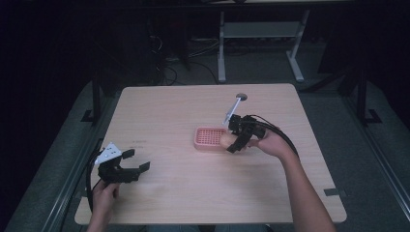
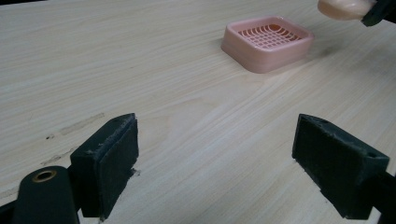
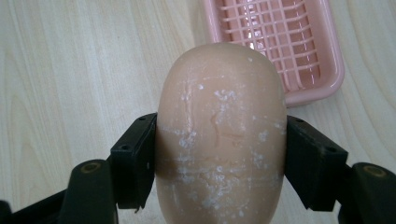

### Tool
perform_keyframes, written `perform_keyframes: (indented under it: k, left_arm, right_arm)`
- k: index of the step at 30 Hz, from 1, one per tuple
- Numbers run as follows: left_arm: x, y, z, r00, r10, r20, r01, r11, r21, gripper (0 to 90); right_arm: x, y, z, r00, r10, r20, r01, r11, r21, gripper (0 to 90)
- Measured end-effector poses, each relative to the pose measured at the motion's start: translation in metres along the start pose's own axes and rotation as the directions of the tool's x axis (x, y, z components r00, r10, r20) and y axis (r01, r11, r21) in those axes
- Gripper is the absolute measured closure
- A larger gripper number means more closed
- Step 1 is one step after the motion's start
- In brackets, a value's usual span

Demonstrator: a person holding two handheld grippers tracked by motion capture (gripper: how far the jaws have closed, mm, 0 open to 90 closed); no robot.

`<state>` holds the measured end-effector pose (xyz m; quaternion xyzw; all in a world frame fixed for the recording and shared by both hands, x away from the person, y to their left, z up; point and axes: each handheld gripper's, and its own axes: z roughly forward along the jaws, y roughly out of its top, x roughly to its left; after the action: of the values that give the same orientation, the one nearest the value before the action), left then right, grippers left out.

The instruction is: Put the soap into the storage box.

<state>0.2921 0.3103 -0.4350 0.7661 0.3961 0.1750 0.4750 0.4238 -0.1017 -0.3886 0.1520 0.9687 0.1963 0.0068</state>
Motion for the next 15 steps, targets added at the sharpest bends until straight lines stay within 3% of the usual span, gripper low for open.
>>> perform_keyframes:
  k: [15]
  left_arm:
    - [0.000,0.000,0.000,1.0000,-0.001,0.000,0.001,1.0000,-0.001,14.3]
  right_arm:
    - [-0.006,0.011,-0.001,0.9999,-0.013,0.000,0.013,0.9998,0.018,31.7]
